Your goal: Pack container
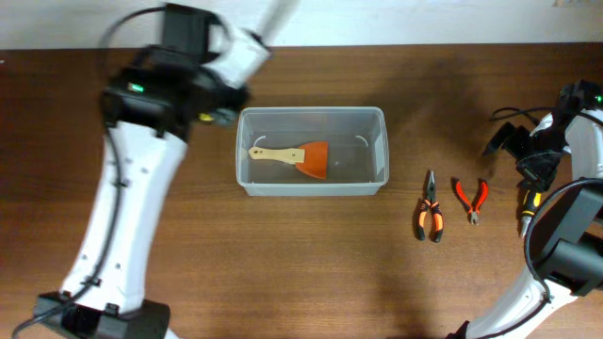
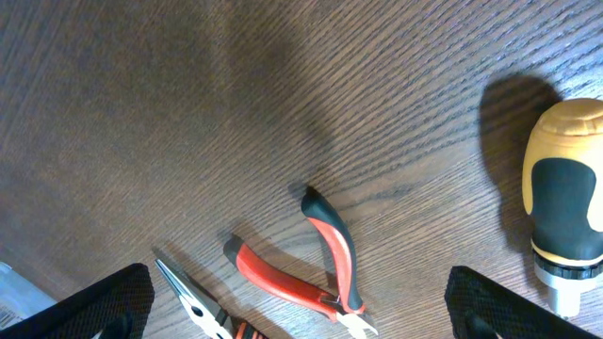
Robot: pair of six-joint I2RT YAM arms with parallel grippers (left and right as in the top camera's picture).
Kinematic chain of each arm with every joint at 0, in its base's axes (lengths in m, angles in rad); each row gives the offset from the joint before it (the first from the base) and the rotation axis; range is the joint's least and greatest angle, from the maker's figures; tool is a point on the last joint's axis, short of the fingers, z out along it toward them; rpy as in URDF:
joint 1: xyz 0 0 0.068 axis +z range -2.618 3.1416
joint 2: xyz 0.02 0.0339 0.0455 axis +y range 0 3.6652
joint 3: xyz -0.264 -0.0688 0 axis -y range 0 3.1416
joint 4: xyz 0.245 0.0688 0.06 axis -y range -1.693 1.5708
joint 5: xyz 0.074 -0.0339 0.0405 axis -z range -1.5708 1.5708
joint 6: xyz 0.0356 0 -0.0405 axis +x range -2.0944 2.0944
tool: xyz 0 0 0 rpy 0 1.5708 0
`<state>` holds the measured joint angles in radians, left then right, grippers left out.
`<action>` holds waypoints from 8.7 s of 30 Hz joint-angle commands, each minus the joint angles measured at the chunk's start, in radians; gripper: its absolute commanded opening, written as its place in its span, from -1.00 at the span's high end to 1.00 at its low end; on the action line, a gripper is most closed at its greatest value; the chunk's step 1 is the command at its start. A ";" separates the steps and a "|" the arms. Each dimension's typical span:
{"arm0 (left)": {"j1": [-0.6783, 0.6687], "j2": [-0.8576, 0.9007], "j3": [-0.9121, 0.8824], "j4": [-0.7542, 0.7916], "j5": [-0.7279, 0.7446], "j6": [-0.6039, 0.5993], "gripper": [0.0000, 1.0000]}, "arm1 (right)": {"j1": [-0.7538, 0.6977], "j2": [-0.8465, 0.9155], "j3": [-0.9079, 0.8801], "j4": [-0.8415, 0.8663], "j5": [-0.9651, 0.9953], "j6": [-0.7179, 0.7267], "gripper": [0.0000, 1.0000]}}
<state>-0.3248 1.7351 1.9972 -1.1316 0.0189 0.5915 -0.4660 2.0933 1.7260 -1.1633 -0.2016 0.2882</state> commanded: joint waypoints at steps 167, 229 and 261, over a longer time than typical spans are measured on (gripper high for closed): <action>-0.318 0.552 -0.053 0.354 0.071 0.465 0.96 | 0.000 -0.034 0.012 0.000 -0.005 0.006 -0.98; 0.500 0.260 0.369 -0.321 -0.106 -0.517 -0.98 | 0.143 -0.132 0.030 0.077 -0.066 -0.183 -0.52; 0.797 0.260 0.369 -0.321 -0.090 -0.517 -0.99 | 0.540 -0.619 -0.286 -0.145 0.326 -0.142 -0.98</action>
<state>0.4698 2.0193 2.3493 -1.4517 -0.0788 0.0849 0.0784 1.4654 1.5425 -1.3701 0.0914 0.1524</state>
